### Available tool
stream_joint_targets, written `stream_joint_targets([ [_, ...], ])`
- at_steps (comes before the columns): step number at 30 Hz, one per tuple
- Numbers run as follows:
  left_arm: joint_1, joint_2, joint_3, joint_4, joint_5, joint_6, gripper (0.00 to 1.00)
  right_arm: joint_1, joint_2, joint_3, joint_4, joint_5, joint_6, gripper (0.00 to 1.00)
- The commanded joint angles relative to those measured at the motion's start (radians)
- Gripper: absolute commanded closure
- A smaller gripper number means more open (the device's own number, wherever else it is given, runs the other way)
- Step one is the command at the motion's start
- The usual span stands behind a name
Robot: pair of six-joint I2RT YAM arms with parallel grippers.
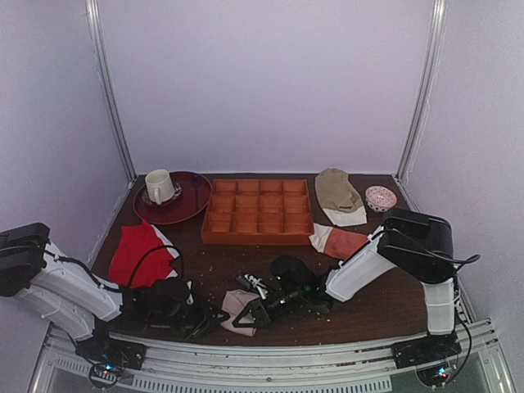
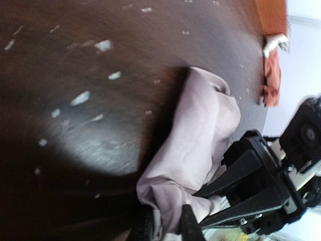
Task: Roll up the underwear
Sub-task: Roll the underwear at the center of the board.
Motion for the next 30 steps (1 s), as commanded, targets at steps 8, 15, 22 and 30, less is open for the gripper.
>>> stream_joint_targets([
  [8,-0.005,-0.039,0.031,-0.1,0.008,0.036,1.0,0.001,0.026,-0.049,-0.382,0.172,-0.097,0.93],
  [15,-0.005,-0.045,0.037,-0.12,0.014,0.046,1.0,0.031,-0.121,-0.031,-0.454,0.304,-0.234,0.78],
  [22,-0.005,-0.036,0.048,-0.122,0.021,0.059,1.0,0.07,-0.212,0.045,-0.566,0.461,-0.361,0.71],
  [30,-0.005,-0.019,0.051,-0.11,0.029,0.058,1.0,0.167,-0.302,0.07,-0.579,0.661,-0.513,0.66],
])
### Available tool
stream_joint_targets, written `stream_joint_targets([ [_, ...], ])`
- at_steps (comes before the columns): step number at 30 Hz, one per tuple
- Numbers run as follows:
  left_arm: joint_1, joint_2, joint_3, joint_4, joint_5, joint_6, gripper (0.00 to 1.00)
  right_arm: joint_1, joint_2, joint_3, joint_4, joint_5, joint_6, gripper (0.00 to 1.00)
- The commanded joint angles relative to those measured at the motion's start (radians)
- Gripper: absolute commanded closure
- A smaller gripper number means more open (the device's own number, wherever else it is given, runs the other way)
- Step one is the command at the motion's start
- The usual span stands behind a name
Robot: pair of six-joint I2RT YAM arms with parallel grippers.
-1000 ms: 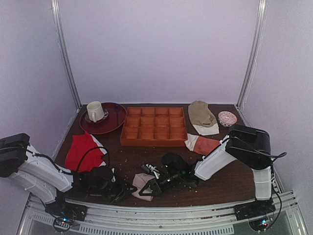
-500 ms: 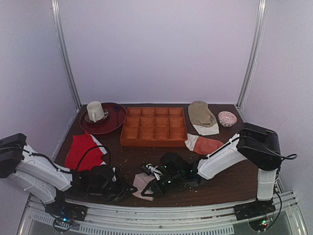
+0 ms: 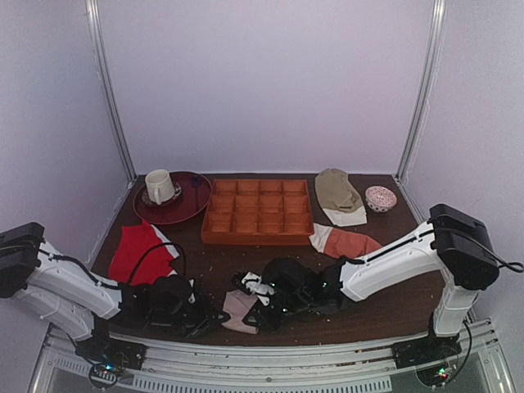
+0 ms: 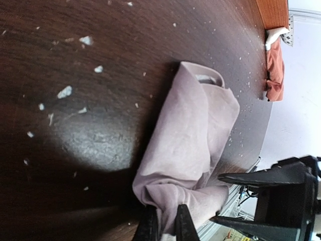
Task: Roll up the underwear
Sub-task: Roll the underwear at the center of the board.
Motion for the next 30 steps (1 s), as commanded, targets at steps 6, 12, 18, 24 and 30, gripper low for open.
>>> stream_joint_targets([
  [6,-0.004,0.011,0.013,-0.016,0.016,0.023,1.0,0.116,-0.039,0.049,-0.074,0.291,-0.234,0.61],
  [12,-0.004,0.007,0.014,-0.02,0.014,0.022,1.0,0.151,0.019,0.113,-0.079,0.322,-0.296,0.59],
  [18,-0.004,0.007,0.013,-0.02,0.018,0.022,1.0,0.153,0.094,0.159,-0.103,0.306,-0.328,0.59],
  [24,-0.004,0.003,0.011,-0.022,0.015,0.019,1.0,0.154,0.123,0.148,-0.106,0.289,-0.337,0.6],
  [30,-0.004,0.009,0.009,-0.016,0.014,0.016,1.0,0.167,0.131,0.127,-0.096,0.297,-0.344,0.65],
])
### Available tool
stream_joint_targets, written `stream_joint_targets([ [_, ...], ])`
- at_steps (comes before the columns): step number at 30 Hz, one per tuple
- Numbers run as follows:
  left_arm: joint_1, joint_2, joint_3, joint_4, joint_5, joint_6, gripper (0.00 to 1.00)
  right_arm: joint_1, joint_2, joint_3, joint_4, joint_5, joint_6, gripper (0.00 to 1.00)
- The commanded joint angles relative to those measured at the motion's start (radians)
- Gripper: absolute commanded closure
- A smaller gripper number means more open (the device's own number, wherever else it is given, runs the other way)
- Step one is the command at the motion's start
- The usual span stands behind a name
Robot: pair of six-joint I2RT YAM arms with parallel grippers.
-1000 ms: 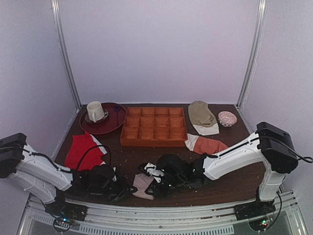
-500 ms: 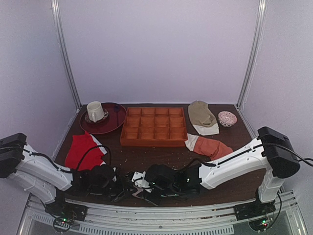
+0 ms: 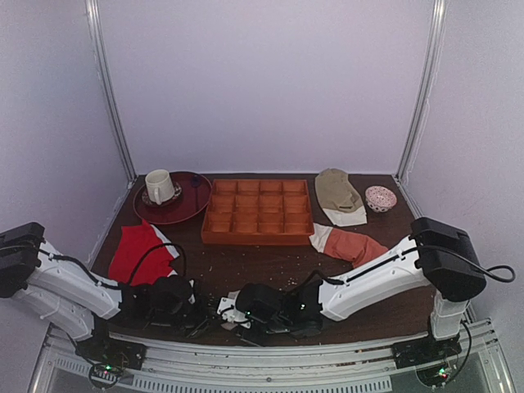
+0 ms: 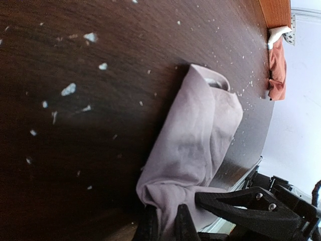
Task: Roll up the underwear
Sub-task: Roll the underwear at the center of the board.
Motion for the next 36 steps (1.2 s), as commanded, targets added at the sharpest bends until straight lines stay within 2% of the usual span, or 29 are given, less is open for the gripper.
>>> stream_joint_targets([
  [1,-0.004,0.007,0.01,-0.006,0.009,0.012,1.0,0.014,0.021,-0.024,-0.016,0.022,-0.012,0.67],
  [7,-0.004,0.005,0.006,-0.005,0.008,0.008,1.0,0.035,0.028,-0.064,0.028,0.087,-0.03,0.81],
  [12,-0.004,0.005,0.004,-0.003,0.006,0.005,1.0,0.044,0.016,-0.105,0.077,0.121,-0.023,1.0],
  [15,-0.001,-0.01,-0.003,0.003,-0.003,0.0,1.0,0.044,-0.002,-0.136,0.121,0.114,-0.008,1.0],
  [16,0.003,-0.021,-0.01,0.002,-0.004,0.0,0.96,0.044,-0.007,-0.147,0.134,0.108,0.0,1.0],
  [20,0.042,-0.108,-0.004,-0.087,-0.003,0.03,0.71,0.037,-0.022,-0.187,0.193,0.04,0.056,1.0],
  [24,0.102,-0.204,0.006,-0.2,-0.005,0.073,0.62,0.025,-0.024,-0.222,0.259,-0.013,0.124,1.0],
  [29,0.174,-0.249,0.019,-0.24,0.028,0.123,0.61,0.02,-0.022,-0.255,0.324,-0.033,0.189,1.0],
  [36,0.187,-0.224,0.035,-0.224,0.047,0.13,0.61,-0.042,-0.023,-0.324,0.451,-0.126,0.345,1.0],
])
